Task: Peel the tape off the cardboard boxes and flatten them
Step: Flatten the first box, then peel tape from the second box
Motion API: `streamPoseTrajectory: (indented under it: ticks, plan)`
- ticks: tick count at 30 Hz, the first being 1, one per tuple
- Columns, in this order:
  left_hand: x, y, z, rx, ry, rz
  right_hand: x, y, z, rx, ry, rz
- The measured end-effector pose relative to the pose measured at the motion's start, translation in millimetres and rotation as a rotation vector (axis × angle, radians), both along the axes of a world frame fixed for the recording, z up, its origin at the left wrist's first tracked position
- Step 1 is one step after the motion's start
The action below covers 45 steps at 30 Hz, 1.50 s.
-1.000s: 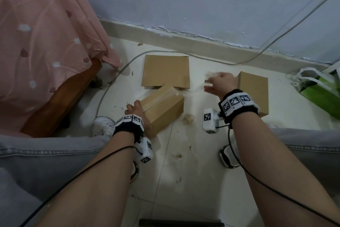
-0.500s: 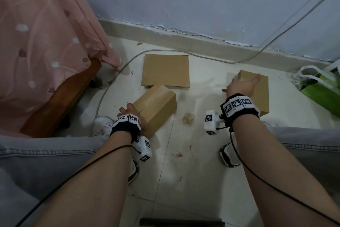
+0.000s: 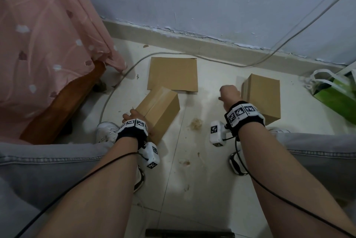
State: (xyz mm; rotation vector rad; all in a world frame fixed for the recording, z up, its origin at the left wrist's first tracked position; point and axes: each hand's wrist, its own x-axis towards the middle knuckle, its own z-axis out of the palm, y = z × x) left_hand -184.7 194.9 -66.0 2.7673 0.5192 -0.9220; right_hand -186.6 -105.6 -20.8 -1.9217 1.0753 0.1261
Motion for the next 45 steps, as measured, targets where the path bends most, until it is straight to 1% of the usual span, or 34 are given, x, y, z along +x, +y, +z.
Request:
streamPoseTrajectory:
  ticks: [1, 2, 3, 4, 5, 7, 8, 10, 11, 14, 15, 19, 24, 27, 29, 31, 34, 37, 38, 40, 45]
  plan:
    - [0, -1, 1, 0.003, -0.003, -0.005, 1, 4, -3, 0.061, 0.006, 0.048]
    - [-1, -1, 2, 0.006, 0.003, -0.014, -3, 12, -3, 0.175, -0.057, 0.006]
    - [-1, -2, 3, 0.002, -0.001, 0.002, -7, 17, -5, 0.198, -0.081, 0.100]
    - [-1, -2, 3, 0.007, 0.001, -0.004, -11, 17, -10, 0.208, -0.123, 0.110]
    - [-2, -2, 4, 0.001, 0.003, 0.000, -13, 17, -12, 0.186, -0.118, 0.136]
    - [-3, -2, 6, 0.001, 0.009, -0.003, -20, 19, -15, 0.167, -0.051, 0.161]
    - [-2, -3, 6, -0.006, 0.006, -0.004, -23, 19, -17, 0.200, -0.038, 0.159]
    - [-3, -3, 7, -0.012, 0.016, -0.007, -29, 20, -22, 0.227, -0.075, 0.163]
    - [-3, -3, 7, -0.013, 0.014, -0.007, -33, 20, -24, 0.200, -0.072, 0.168]
    - [-3, -4, 8, -0.021, 0.010, 0.002, -38, 18, -32, 0.025, -0.008, 0.260]
    - [-3, -4, 8, -0.024, 0.009, -0.002, -38, 18, -34, 0.007, 0.001, 0.260]
    - [-2, -7, 9, -0.034, 0.015, -0.008, -34, 21, -52, -0.044, 0.008, 0.202]
    - [0, -10, 10, -0.043, 0.024, -0.003, -37, 30, -74, -0.022, 0.054, 0.152]
    - [3, -11, 11, -0.049, 0.036, -0.008, -40, 37, -91, -0.020, 0.015, 0.188]
    - [2, -13, 9, -0.062, 0.027, -0.002, -40, 41, -101, -0.060, 0.010, 0.193]
    - [0, -15, 7, -0.058, 0.004, 0.009, -37, 46, -108, -0.108, 0.045, 0.214]
    - [-2, -20, 6, -0.060, -0.030, 0.005, -33, 54, -117, -0.146, 0.101, 0.299]
    - [-4, -23, 6, -0.054, -0.050, -0.002, -29, 59, -121, -0.183, 0.055, 0.320]
    - [-4, -24, 5, -0.057, -0.055, -0.003, -27, 59, -121, -0.209, 0.068, 0.355]
    - [-5, -27, 4, -0.065, -0.069, -0.003, -22, 59, -119, -0.251, 0.166, 0.444]
    - [-7, -29, 4, -0.097, -0.089, -0.001, -18, 62, -127, -0.179, 0.317, 0.441]
